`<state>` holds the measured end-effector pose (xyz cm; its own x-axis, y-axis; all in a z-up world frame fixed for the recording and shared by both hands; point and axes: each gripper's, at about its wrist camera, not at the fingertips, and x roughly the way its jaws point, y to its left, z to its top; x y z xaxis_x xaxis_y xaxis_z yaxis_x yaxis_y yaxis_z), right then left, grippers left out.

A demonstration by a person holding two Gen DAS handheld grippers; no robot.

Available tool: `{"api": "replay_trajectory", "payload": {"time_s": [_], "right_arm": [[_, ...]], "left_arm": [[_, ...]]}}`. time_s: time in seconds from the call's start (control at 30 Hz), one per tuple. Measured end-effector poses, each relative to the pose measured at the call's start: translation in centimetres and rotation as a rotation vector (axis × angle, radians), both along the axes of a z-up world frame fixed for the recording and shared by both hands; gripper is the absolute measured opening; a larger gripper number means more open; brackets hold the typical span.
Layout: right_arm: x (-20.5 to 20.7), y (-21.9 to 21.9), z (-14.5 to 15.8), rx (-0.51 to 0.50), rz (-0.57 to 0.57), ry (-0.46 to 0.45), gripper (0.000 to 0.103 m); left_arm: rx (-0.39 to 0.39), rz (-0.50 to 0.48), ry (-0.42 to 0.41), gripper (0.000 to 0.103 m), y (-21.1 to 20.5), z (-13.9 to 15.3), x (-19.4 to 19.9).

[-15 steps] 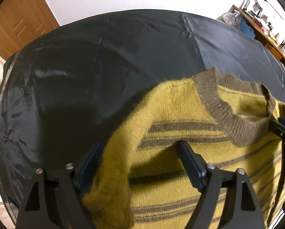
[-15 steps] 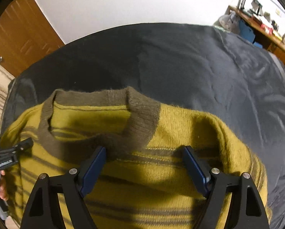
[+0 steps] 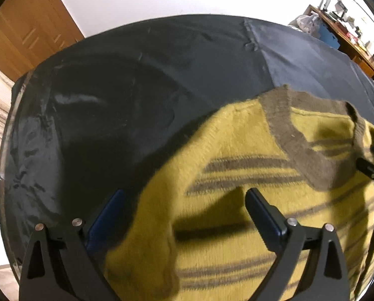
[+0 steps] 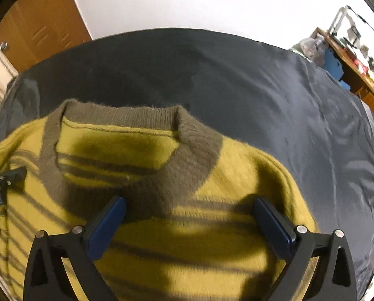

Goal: Fold clothes

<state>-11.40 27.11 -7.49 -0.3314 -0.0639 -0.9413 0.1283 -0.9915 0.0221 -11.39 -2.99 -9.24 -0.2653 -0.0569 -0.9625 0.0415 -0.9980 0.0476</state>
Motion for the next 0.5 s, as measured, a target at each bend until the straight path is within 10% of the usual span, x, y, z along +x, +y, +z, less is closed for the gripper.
{"api": "replay_trajectory", "payload": {"time_s": [0.5], "right_arm": [[14.7, 5.2, 5.6, -0.040, -0.069, 0.077, 0.103]], "left_arm": [[0.018, 0.043, 0.046, 0.099, -0.1, 4.9, 8.4]]}}
